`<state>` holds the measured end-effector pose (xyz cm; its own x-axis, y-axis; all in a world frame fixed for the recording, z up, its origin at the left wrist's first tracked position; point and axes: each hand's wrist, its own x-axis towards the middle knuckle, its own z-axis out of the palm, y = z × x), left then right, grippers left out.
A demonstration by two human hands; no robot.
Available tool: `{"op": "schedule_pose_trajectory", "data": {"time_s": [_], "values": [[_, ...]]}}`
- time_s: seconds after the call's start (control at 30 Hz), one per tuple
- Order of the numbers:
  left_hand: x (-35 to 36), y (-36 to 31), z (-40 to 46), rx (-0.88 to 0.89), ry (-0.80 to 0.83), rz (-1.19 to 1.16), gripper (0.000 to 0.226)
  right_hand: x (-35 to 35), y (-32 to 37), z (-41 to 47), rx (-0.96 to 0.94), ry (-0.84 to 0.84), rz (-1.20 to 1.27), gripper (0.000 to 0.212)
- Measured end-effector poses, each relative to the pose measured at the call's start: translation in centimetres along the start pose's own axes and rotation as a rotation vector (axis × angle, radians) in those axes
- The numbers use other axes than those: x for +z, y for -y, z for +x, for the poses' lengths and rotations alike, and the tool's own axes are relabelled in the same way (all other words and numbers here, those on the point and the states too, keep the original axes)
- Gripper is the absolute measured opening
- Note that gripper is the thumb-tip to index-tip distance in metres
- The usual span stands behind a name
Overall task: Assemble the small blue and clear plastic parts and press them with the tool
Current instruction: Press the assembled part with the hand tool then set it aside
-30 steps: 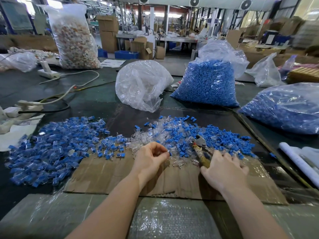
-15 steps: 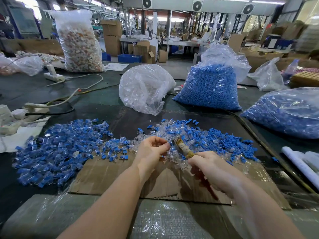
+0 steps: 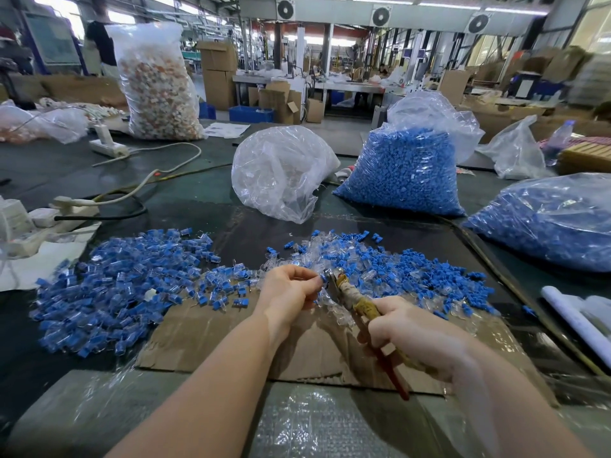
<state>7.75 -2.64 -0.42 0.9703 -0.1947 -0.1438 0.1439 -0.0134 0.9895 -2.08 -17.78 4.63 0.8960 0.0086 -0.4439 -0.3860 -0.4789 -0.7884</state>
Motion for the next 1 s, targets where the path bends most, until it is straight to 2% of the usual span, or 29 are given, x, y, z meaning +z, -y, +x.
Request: {"op": "schedule_pose_trajectory", "data": {"time_s": [0.2,0.47,0.57,0.7,0.87,1.0], "values": [[0.3,-0.4,-0.3,-0.026,-0.048,-0.03,0.003,0.0,0.5,-0.2,-0.041,0.034,0.026,0.015],[0.5,-0.6,-0.4,-0.055,-0.063,-0.025,0.003,0.0,0.6,-0.2,-0.035,0.011,-0.072,0.015],[0.6,-0.5,-0.7,-0.062,-0.065,-0.046,0.004,0.3,0.8,-0.2,-0.035,-0.028,-0.174,0.01],[0.9,-0.5,-1.0,-0.051,-0.071,-0.071,0.007,0.7,0.9,0.0,-0.076,-0.081,-0.277,0.022],[1.1,-0.4,-1.1,-0.05,-0.084,-0.097,0.007,1.1,0.5,0.3,-0.111,-0.171,-0.386,0.025],[0.9,-0.4,-1.2,-0.056,-0.094,-0.116,0.008,1.4,0.2,0.3,-0.15,-0.185,-0.275,0.023]]}}
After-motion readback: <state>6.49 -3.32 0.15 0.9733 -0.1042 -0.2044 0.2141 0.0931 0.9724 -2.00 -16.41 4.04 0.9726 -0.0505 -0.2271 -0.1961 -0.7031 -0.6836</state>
